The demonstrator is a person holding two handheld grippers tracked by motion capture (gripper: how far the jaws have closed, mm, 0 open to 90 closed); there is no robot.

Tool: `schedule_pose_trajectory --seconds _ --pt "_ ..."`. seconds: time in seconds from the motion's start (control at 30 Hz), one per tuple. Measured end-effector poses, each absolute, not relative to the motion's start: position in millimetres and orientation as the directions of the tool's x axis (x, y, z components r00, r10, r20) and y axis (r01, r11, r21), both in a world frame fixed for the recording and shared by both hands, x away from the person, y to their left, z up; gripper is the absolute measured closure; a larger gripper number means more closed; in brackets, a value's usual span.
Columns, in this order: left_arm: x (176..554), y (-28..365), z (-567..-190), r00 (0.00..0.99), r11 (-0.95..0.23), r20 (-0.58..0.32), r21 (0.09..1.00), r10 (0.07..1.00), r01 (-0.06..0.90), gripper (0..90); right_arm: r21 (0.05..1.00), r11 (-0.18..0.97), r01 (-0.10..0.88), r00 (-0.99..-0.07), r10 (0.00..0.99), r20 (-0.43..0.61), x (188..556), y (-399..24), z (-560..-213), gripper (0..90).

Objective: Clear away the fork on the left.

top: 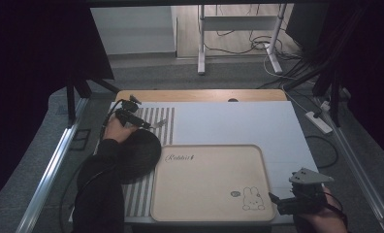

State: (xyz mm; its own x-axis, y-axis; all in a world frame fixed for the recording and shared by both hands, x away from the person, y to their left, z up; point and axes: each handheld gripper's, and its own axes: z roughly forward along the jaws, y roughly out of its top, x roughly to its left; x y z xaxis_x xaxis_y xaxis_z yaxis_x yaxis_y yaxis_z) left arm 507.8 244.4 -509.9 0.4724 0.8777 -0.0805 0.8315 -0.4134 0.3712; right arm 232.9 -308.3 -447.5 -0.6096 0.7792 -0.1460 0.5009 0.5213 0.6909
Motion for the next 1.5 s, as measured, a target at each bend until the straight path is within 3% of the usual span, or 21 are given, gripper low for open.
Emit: schedule_pose_trajectory --seconds 0.3,0.43,0.47,0.5,0.57,0.6,0.73,0.77,0.83,0.97,1.17,1.23,1.5 --pt "519.2 236.6 -524.2 0.465 -0.435 -0.025 0.311 0.885 0.845 1.7 0.691 0.521 0.501 -0.61 0.779 -0.144 233.1 -308.6 -447.5 0.0" --pt "520.4 242.5 -524.4 0.466 -0.423 -0.053 0.341 0.883 0.839 6.4 0.69 0.521 0.502 -0.611 0.779 -0.144 233.2 -308.7 -447.5 0.0" --pt "519.5 244.6 -522.8 0.473 -0.426 -0.051 0.357 0.88 0.831 18.1 0.69 0.522 0.502 -0.611 0.778 -0.144 233.2 -308.6 -447.6 0.0" --pt "519.2 245.9 -522.1 0.474 -0.424 -0.053 0.369 0.879 0.827 18.1 0.69 0.522 0.502 -0.611 0.778 -0.144 233.2 -308.6 -447.6 0.0" --pt "519.2 249.2 -520.5 0.483 -0.429 -0.055 0.38 0.874 0.819 33.7 0.69 0.522 0.501 -0.611 0.778 -0.144 233.1 -308.4 -447.6 0.0" --pt "519.1 250.6 -519.9 0.489 -0.432 -0.057 0.387 0.871 0.815 33.7 0.69 0.522 0.501 -0.611 0.778 -0.144 233.1 -308.4 -447.6 0.0" --pt "517.7 253.2 -518.7 0.518 -0.456 -0.049 0.409 0.854 0.791 56.9 0.689 0.522 0.502 -0.612 0.778 -0.144 233.3 -308.4 -447.7 0.0" --pt "517.7 253.8 -518.2 0.524 -0.462 -0.048 0.409 0.85 0.787 57.4 0.689 0.522 0.503 -0.611 0.778 -0.143 233.4 -308.4 -447.8 0.0" --pt "516.0 253.3 -517.6 0.561 -0.502 -0.027 0.41 0.828 0.761 81.1 0.689 0.522 0.503 -0.612 0.778 -0.144 233.3 -308.4 -447.8 0.0" --pt "514.9 249.1 -516.7 0.597 -0.553 0.016 0.397 0.802 0.733 86.2 0.689 0.522 0.502 -0.612 0.778 -0.144 233.3 -308.4 -447.8 0.0" --pt "511.5 240.5 -515.5 0.643 -0.632 0.113 0.375 0.757 0.678 86.5 0.691 0.52 0.501 -0.612 0.778 -0.142 233.3 -308.8 -447.6 0.0" --pt "510.0 236.9 -515.1 0.65 -0.668 0.186 0.347 0.737 0.658 86.6 0.692 0.519 0.502 -0.611 0.779 -0.141 233.5 -308.8 -447.7 0.0" --pt "506.6 239.1 -502.7 0.652 -0.719 0.304 0.265 0.695 0.642 86.6 0.691 0.519 0.503 -0.611 0.779 -0.141 233.6 -308.7 -447.7 0.0"
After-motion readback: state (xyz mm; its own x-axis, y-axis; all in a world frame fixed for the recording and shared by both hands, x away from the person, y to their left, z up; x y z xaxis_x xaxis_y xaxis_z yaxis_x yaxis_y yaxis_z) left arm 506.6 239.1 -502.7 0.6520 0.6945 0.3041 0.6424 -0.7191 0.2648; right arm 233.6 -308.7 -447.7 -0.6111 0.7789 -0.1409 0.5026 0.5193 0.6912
